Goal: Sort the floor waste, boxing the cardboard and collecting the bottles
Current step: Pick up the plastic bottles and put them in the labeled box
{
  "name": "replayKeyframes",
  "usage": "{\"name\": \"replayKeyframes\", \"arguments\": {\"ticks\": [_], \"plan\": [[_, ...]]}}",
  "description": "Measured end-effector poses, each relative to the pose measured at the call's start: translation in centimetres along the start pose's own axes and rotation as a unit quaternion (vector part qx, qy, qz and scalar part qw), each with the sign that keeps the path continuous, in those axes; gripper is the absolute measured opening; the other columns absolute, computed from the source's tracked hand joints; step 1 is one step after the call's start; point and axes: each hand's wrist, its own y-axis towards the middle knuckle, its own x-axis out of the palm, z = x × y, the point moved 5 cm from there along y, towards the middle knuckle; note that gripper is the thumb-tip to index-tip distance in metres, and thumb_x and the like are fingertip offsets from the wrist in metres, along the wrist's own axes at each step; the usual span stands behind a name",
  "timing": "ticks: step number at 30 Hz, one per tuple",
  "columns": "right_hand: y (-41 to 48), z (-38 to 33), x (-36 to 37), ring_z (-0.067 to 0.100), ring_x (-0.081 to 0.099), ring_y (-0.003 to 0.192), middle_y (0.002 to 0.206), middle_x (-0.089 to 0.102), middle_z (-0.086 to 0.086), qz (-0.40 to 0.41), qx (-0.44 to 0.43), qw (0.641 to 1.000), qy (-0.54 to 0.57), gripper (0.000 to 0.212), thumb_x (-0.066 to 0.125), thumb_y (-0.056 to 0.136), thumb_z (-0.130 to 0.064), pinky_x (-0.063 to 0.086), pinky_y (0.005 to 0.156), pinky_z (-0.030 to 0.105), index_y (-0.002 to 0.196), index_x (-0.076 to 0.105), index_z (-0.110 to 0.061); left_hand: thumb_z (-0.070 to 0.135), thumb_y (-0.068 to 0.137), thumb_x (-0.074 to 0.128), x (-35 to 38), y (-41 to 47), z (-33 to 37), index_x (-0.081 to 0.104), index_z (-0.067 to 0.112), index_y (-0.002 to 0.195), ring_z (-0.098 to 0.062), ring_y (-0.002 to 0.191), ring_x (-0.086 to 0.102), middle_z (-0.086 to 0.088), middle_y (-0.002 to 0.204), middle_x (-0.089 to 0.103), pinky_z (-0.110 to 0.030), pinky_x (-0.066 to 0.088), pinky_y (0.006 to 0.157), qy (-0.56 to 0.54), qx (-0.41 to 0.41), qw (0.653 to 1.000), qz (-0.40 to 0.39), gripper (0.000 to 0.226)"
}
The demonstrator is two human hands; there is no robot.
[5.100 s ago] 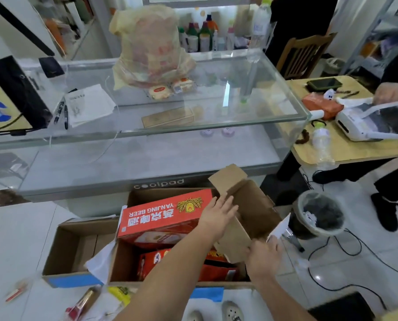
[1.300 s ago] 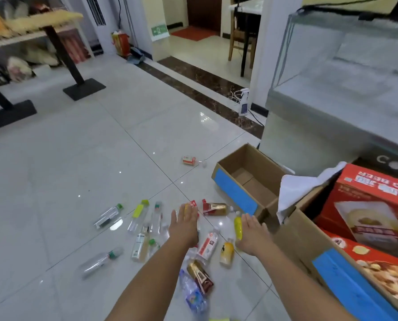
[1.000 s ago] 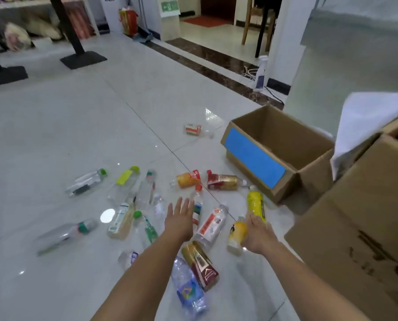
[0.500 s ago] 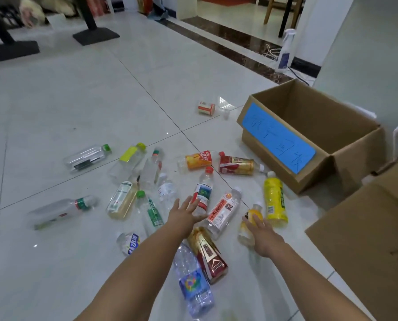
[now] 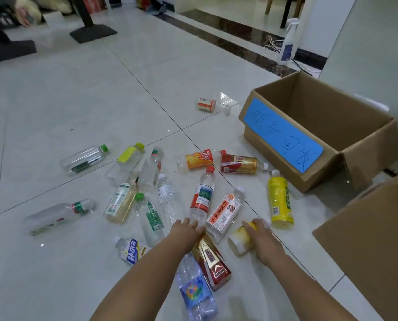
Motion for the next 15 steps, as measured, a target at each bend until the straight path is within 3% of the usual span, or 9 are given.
{"name": "replayKeyframes", "arguments": {"ticks": [4, 6, 11, 15], "plan": [[-0.2, 1.1, 1.1, 0.025, 0.032, 0.131, 0.141, 0.033, 0.007, 0.067, 0.053, 0.994, -0.071, 0.057, 0.05, 0.088, -0.007, 0.034, 0.103, 0.03, 0.141, 0.032, -0.018, 0.02, 0.089, 0.062, 0.8, 0.4, 0.1, 0.019, 0.017, 0.151, -0.032, 0.134, 0.038, -0.011, 0.149, 0.037, -0.047, 0.038, 0.104, -0.008, 0.003, 1.0, -0.001, 0.075], [-0.1, 1.8, 1.8, 0.026, 0.035, 0.13, 0.139, 0.036, 0.007, 0.044, 0.085, 0.994, -0.056, 0.058, 0.052, 0.086, -0.012, 0.034, 0.102, 0.031, 0.139, 0.029, -0.016, 0.019, 0.091, 0.058, 0.6, 0.6, 0.1, 0.022, 0.014, 0.149, -0.032, 0.135, 0.035, -0.012, 0.148, 0.037, -0.046, 0.037, 0.105, -0.01, 0.001, 1.0, 0.007, 0.069], [-0.7, 3.1, 5.1, 0.029, 0.055, 0.115, 0.126, 0.051, 0.011, -0.07, 0.167, 0.973, 0.143, 0.069, 0.058, 0.082, -0.021, 0.046, 0.091, 0.038, 0.137, 0.018, -0.012, 0.018, 0.093, 0.054, 1.3, 1.3, -0.2, 0.037, 0.007, 0.141, -0.027, 0.136, 0.03, -0.012, 0.144, 0.041, -0.039, 0.037, 0.103, 0.011, -0.037, 0.999, 0.019, 0.052], [-1.8, 3.5, 6.6, 0.027, 0.056, 0.113, 0.124, 0.053, 0.01, -0.103, 0.216, 0.943, 0.229, 0.068, 0.068, 0.076, -0.019, 0.046, 0.081, 0.029, 0.132, 0.03, -0.008, 0.022, 0.094, 0.053, 1.9, 1.9, -0.2, 0.05, 0.009, 0.133, -0.027, 0.13, 0.035, -0.01, 0.136, 0.048, -0.036, 0.036, 0.102, 0.029, -0.054, 0.998, 0.026, 0.042]]}}
